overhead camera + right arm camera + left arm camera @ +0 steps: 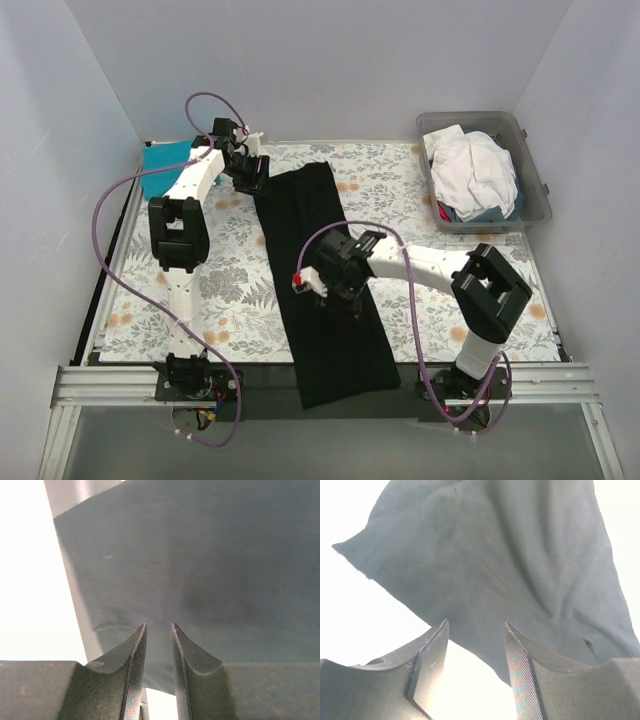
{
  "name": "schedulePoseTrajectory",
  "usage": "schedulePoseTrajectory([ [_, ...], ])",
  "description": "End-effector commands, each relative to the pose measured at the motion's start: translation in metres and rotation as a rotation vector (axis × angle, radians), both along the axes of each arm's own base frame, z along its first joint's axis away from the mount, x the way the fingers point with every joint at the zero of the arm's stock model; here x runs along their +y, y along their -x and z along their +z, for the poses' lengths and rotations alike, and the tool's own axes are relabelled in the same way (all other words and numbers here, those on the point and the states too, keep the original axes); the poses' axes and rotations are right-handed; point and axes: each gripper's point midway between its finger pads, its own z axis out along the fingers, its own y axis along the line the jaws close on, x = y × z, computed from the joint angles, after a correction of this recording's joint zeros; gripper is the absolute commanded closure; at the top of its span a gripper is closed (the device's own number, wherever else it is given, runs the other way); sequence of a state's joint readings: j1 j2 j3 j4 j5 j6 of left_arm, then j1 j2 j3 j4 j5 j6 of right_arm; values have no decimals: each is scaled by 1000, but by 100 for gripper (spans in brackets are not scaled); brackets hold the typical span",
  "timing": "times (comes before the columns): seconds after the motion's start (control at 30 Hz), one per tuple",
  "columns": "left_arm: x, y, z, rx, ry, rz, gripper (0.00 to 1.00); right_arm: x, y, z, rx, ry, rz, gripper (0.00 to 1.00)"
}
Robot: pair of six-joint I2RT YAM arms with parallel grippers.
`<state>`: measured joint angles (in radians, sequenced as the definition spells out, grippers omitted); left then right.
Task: Fold and stack the t-shirts
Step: Fold the tshirt
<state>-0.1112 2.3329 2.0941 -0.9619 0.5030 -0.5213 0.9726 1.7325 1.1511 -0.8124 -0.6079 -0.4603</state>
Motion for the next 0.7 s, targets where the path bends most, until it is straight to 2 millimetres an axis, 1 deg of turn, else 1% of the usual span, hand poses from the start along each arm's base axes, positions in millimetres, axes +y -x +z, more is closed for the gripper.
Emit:
schedulePoseTrajectory([
  [0.0, 12, 12, 66, -122, 12, 42, 53, 0, -36, 18, -31, -40, -110, 67],
  [0.03, 8, 20, 65, -105, 36, 35, 53, -5, -52, 17, -25, -34, -175, 67],
  [0.07, 5, 28, 71, -104, 58, 30, 53, -3, -63, 19, -28, -55, -207, 67],
  [0.1, 2, 41, 59, -58, 77, 33, 53, -3, -74, 19, -28, -63, -241, 67],
  [0.13, -2, 49, 58, -43, 104, 23, 53, -6, -93, 20, -36, -70, -305, 66],
  [0.17, -11, 57, 66, -41, 150, 10, 47, 1, -114, 29, -78, -112, -333, 64],
  [0.2, -14, 58, 62, -45, 164, 19, 47, 3, -129, 29, -93, -116, -361, 64],
  [0.23, -18, 69, 50, 10, 175, 41, 47, -2, -152, 30, -124, -114, -417, 64],
  [0.27, -25, 76, 50, 26, 202, 33, 48, 10, -180, 42, -159, -152, -459, 64],
  [0.3, -29, 73, 50, 9, 216, 44, 49, 15, -196, 48, -170, -173, -485, 64],
  [0.33, -31, 84, 37, 50, 222, 64, 50, 15, -217, 56, -179, -198, -525, 64],
  [0.37, -38, 87, 40, 51, 230, 83, 51, 20, -232, 62, -182, -217, -561, 64],
  [0.4, -41, 84, 40, 27, 238, 90, 53, 30, -256, 69, -205, -244, -581, 64],
  [0.43, -43, 91, 31, 49, 231, 106, 55, 31, -269, 70, -206, -254, -603, 64],
  [0.47, -48, 93, 34, 48, 240, 121, 57, 35, -278, 71, -206, -264, -615, 65],
  [0.5, -48, 89, 32, 33, 234, 138, 59, 40, -288, 60, -185, -256, -633, 64],
  [0.53, -48, 90, 28, 40, 233, 152, 64, 45, -300, 66, -199, -280, -644, 64],
  [0.57, -47, 92, 20, 64, 229, 169, 66, 50, -310, 66, -212, -301, -652, 64],
  [0.6, -43, 90, 13, 65, 204, 188, 68, 54, -317, 52, -188, -284, -676, 64],
  [0.63, -42, 90, 5, 80, 192, 195, 70, 60, -329, 59, -208, -313, -688, 64],
  [0.67, -41, 87, 1, 83, 183, 194, 72, 63, -334, 45, -184, -301, -696, 64],
])
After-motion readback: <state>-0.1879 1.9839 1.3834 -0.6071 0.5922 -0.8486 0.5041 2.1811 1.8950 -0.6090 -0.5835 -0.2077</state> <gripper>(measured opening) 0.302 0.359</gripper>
